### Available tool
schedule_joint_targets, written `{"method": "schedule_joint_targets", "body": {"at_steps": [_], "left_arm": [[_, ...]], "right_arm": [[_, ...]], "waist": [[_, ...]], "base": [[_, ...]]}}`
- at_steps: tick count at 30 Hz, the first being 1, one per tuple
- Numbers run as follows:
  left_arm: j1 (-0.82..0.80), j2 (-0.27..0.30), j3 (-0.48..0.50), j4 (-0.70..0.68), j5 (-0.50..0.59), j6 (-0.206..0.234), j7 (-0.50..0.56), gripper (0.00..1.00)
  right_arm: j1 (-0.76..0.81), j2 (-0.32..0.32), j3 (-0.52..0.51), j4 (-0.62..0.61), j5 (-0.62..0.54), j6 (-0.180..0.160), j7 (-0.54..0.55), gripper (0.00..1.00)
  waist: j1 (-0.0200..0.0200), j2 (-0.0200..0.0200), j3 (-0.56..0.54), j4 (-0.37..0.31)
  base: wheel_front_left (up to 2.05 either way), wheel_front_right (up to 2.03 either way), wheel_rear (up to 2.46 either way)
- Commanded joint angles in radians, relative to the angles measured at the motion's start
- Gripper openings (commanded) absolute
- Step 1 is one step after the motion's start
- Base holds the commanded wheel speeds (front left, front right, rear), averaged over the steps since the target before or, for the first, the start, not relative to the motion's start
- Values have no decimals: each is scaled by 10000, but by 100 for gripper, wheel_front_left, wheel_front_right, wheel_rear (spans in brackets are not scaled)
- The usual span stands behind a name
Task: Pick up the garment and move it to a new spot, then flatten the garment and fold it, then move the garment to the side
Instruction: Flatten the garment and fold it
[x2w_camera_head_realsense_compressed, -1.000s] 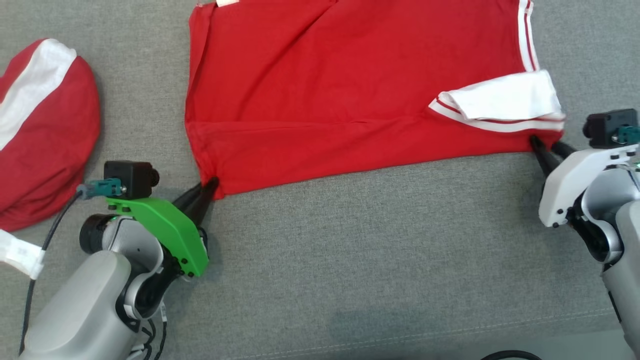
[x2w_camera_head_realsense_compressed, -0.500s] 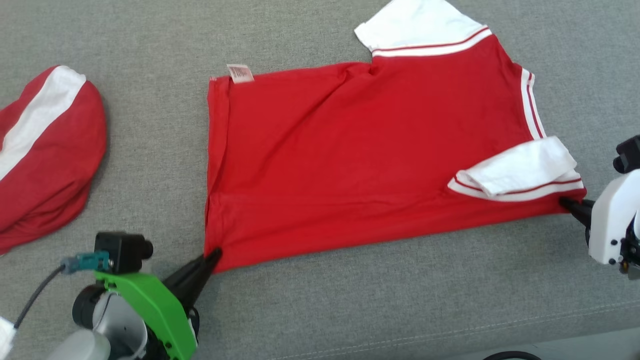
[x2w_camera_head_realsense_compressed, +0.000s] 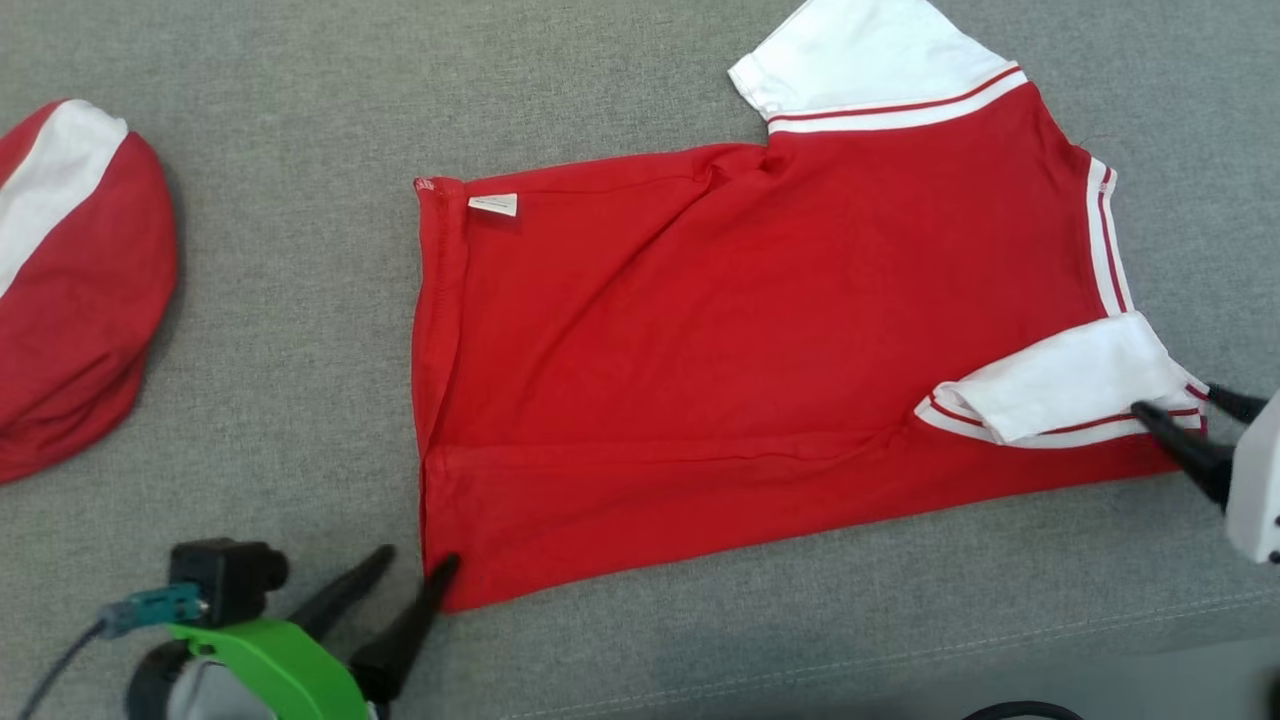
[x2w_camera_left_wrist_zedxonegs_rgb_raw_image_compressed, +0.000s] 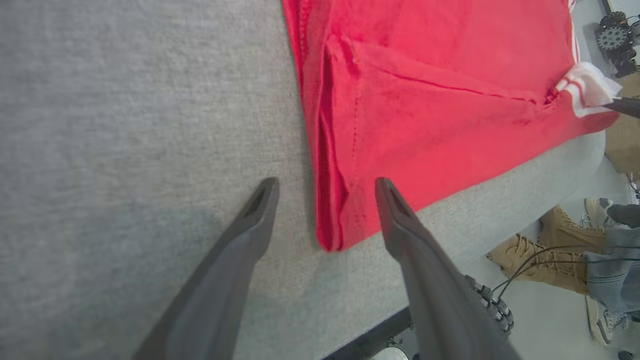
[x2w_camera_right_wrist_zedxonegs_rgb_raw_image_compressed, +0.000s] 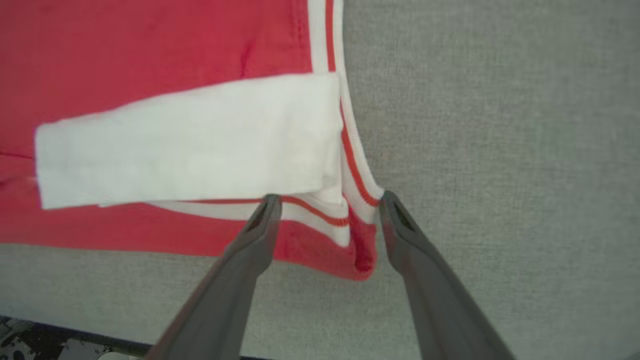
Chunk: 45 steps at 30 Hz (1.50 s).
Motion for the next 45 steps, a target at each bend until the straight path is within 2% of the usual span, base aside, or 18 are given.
{"method": "schedule_joint_targets", "body": {"at_steps": [1,5,7,10,14,18,26,31,39,45], "left_arm": [[46,533,406,-179,223,217,-134,100],[-911,1261,1128,-766,496,492,33,100],[-1721,1245,1276,-859,493,473,357,100],[-3429,766,1214,-350,471,296,1007,100],[-5652,-362,585,1048,809,-16,1709,100],[-6957,-1195,-33,2230,1066,-463,2041,100],[-7850,-2225,-691,3741,1321,-1064,2016,100],[-8287,-2695,-954,4342,1476,-1332,1907,100],[-8728,-3061,-1199,4265,1475,-1663,1921,100],[-8868,-3087,-1181,4003,1340,-1698,2009,100]], "right_arm": [[-120,-142,-338,-592,148,-9,-85,100],[-1056,-269,-1002,-1527,314,-7,100,100],[-1988,-194,-1268,-1601,28,-10,62,100],[-3529,-4,-1120,-979,-426,-7,-322,100],[-5476,510,-485,376,-1171,-10,-904,100],[-7058,750,324,1754,-2031,-13,-1367,100],[-8742,844,908,3887,-3029,-12,-1878,100],[-9384,1124,1245,4892,-3029,-13,-2080,100],[-9804,930,1643,5777,-3006,-14,-1932,100],[-9732,906,1652,6122,-2983,-17,-1964,100]], "waist": [[0,-1,248,-11],[0,-1,787,100],[0,-1,1100,219],[0,-1,1574,507],[0,-1,2086,909],[0,-1,2451,1237],[0,-1,2700,1919],[0,-1,2736,2211],[0,-1,2735,2369],[0,-1,2791,2338]], "base": [[0,0,0],[0,0,0],[0,0,0],[0,0,0],[0,0,0],[0,0,0],[0,0,0],[0,0,0],[0,0,0],[0,0,0]]}}
